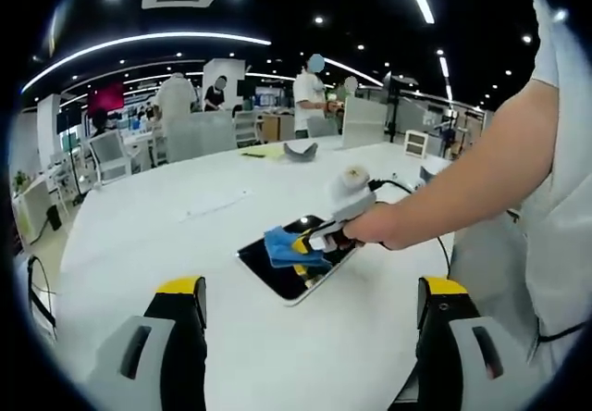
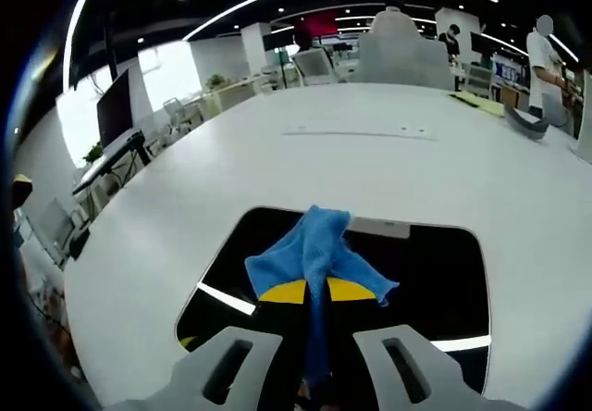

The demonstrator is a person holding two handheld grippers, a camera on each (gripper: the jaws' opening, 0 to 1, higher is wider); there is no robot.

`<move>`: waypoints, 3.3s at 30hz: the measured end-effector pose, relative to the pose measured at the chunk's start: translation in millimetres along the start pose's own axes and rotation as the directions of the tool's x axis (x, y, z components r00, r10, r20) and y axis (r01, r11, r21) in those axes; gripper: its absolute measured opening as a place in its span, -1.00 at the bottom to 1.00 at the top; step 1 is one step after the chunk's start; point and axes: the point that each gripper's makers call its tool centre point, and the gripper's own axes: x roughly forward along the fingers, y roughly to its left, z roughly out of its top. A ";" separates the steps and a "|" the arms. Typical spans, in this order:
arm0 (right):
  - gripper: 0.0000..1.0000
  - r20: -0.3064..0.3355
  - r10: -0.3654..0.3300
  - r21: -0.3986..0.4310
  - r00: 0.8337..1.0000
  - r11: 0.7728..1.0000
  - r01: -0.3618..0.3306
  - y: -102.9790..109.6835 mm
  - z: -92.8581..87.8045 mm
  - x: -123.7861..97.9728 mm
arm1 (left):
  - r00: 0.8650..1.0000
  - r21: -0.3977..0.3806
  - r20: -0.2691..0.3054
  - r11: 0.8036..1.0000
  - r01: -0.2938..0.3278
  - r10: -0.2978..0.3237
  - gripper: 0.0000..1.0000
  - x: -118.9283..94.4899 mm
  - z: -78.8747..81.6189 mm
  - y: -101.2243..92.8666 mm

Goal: Wipe the mirror surface with the cleaning cloth until all visible marks leave the cleaned area.

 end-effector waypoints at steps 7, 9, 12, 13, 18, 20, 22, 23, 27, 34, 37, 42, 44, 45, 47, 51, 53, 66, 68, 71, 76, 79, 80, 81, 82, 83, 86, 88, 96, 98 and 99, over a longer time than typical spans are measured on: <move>-0.97 -0.003 -0.004 -0.006 1.000 1.000 0.004 -5.1 5.6 6.3 | 1.000 -0.009 -0.005 1.000 -0.008 0.008 0.91 -0.2 -3.3 4.1; -0.97 -0.005 -0.003 -0.010 1.000 1.000 0.003 -5.6 6.7 6.7 | 1.000 -0.010 -0.005 1.000 -0.008 0.008 0.91 -0.4 -3.7 4.7; -0.97 -0.009 -0.001 -0.016 1.000 1.000 0.001 -6.5 8.1 8.1 | 1.000 -0.010 -0.006 1.000 -0.009 0.009 0.91 -0.2 -4.1 5.5; -0.97 -0.011 0.000 -0.017 1.000 1.000 0.000 -6.7 8.7 8.5 | 1.000 -0.011 -0.005 1.000 -0.009 0.009 0.91 -0.1 -3.9 5.9; -0.97 -0.012 -0.003 -0.017 1.000 1.000 0.003 -8.1 10.0 10.1 | 1.000 -0.010 -0.005 1.000 -0.007 0.007 0.91 0.7 -3.2 6.0; -0.97 -0.010 -0.003 -0.018 1.000 1.000 0.003 -9.6 11.1 11.8 | 1.000 -0.006 -0.010 1.000 -0.006 0.006 0.91 1.1 -3.6 6.2; -0.97 -0.012 0.000 -0.019 1.000 1.000 0.000 -10.8 12.4 13.3 | 1.000 -0.009 -0.012 1.000 -0.007 0.007 0.91 1.2 -4.2 6.8; -0.97 -0.015 0.003 -0.015 1.000 1.000 -0.003 -11.2 12.7 13.6 | 1.000 -0.007 -0.013 1.000 -0.008 0.008 0.91 1.0 -4.3 7.1; -0.97 -0.015 0.004 -0.006 1.000 1.000 -0.004 -10.0 12.3 12.3 | 1.000 -0.009 -0.015 1.000 -0.008 0.008 0.91 0.9 -5.9 7.9; -0.97 -0.013 0.000 -0.007 1.000 1.000 0.000 -10.5 12.7 12.7 | 1.000 -0.011 -0.008 1.000 -0.008 0.008 0.91 1.5 -3.7 8.3; -0.97 -0.011 -0.002 -0.004 1.000 1.000 0.002 -10.4 12.6 12.6 | 1.000 -0.006 -0.016 1.000 -0.005 0.005 0.91 1.9 -5.4 7.3; -0.97 -0.009 -0.002 -0.004 1.000 1.000 0.002 -10.6 12.6 13.0 | 1.000 -0.012 -0.016 1.000 -0.007 0.007 0.91 0.9 -5.7 7.2; -0.97 -0.008 -0.002 -0.004 1.000 1.000 0.002 -10.8 12.5 13.4 | 1.000 -0.012 -0.016 1.000 -0.007 0.007 0.91 0.9 -5.3 7.1; -0.97 -0.007 -0.003 -0.004 1.000 1.000 0.003 -11.1 12.4 13.7 | 1.000 -0.009 -0.019 1.000 -0.007 0.007 0.91 1.0 -5.6 7.1; -0.97 -0.007 -0.004 -0.002 1.000 1.000 0.004 -10.5 12.7 13.2 | 1.000 -0.006 -0.019 1.000 -0.006 0.006 0.91 1.1 -4.8 7.0; -0.97 -0.007 -0.001 -0.003 1.000 1.000 0.001 -10.8 12.6 13.6 | 1.000 -0.005 -0.017 1.000 -0.007 0.007 0.91 2.0 -3.2 7.6; -0.97 -0.007 0.001 -0.005 1.000 1.000 -0.001 -10.6 12.6 13.4 | 1.000 -0.006 -0.017 1.000 -0.007 0.007 0.91 2.7 -3.1 7.3; -0.97 -0.005 0.005 -0.008 1.000 1.000 -0.005 -10.8 12.4 13.3 | 1.000 -0.001 -0.016 1.000 0.002 -0.002 0.91 4.9 -1.7 2.8; -0.97 -0.007 0.010 -0.010 1.000 1.000 -0.010 -11.1 12.5 13.6 | 1.000 -0.002 -0.014 1.000 0.000 0.000 0.91 5.1 -1.1 3.6; -0.97 -0.010 0.012 -0.020 1.000 1.000 -0.012 -11.4 13.1 14.3 | 1.000 -0.003 -0.012 1.000 -0.001 0.001 0.91 5.6 -0.4 4.3; -0.97 -0.013 0.012 -0.019 1.000 1.000 -0.012 -12.2 14.7 15.6 | 1.000 -0.002 -0.010 1.000 0.003 -0.003 0.92 6.9 0.6 2.4; -0.97 -0.012 0.014 -0.020 1.000 1.000 -0.014 -13.0 15.8 16.8 | 1.000 0.001 -0.008 1.000 0.005 -0.005 0.93 6.8 2.1 1.6; -0.97 -0.011 0.014 -0.023 1.000 1.000 -0.014 -13.2 16.3 17.2 | 1.000 0.003 -0.009 1.000 0.005 -0.005 0.93 6.3 2.4 1.9; -0.97 -0.012 0.014 -0.028 1.000 1.000 -0.015 -13.7 16.9 18.2 | 1.000 0.003 -0.008 1.000 0.004 -0.004 0.93 5.8 2.8 2.2; -0.97 -0.011 0.014 -0.033 1.000 0.999 -0.014 -14.6 17.7 19.9 | 1.000 0.001 -0.006 1.000 0.003 -0.003 0.93 5.2 2.8 3.0; -0.97 -0.011 0.014 -0.033 1.000 0.999 -0.014 -14.6 18.0 20.2 | 1.000 0.001 -0.007 1.000 0.001 -0.001 0.93 4.8 2.4 3.8; -0.97 -0.012 0.012 -0.036 1.000 0.999 -0.012 -14.5 20.4 21.7 | 1.000 -0.002 -0.011 1.000 -0.004 0.004 0.93 3.8 0.2 5.6; -0.97 -0.015 0.012 -0.039 1.000 0.999 -0.012 -14.8 21.2 23.0 | 1.000 -0.002 -0.014 1.000 -0.005 0.005 0.93 3.5 -0.8 6.1; -0.97 -0.010 0.026 -0.054 1.000 0.998 -0.026 -14.5 25.1 27.1 | 1.000 -0.010 -0.011 1.000 -0.013 0.013 0.93 3.9 0.3 7.6; -0.97 -0.007 0.027 -0.052 1.000 0.998 -0.027 -14.7 26.0 28.8 | 1.000 -0.010 -0.015 1.000 -0.014 0.013 0.93 4.2 -0.7 7.6; -0.97 -0.007 0.028 -0.058 1.000 0.998 -0.028 -14.6 26.5 29.8 | 1.000 -0.011 -0.016 1.000 -0.014 0.014 0.93 4.4 -1.0 7.7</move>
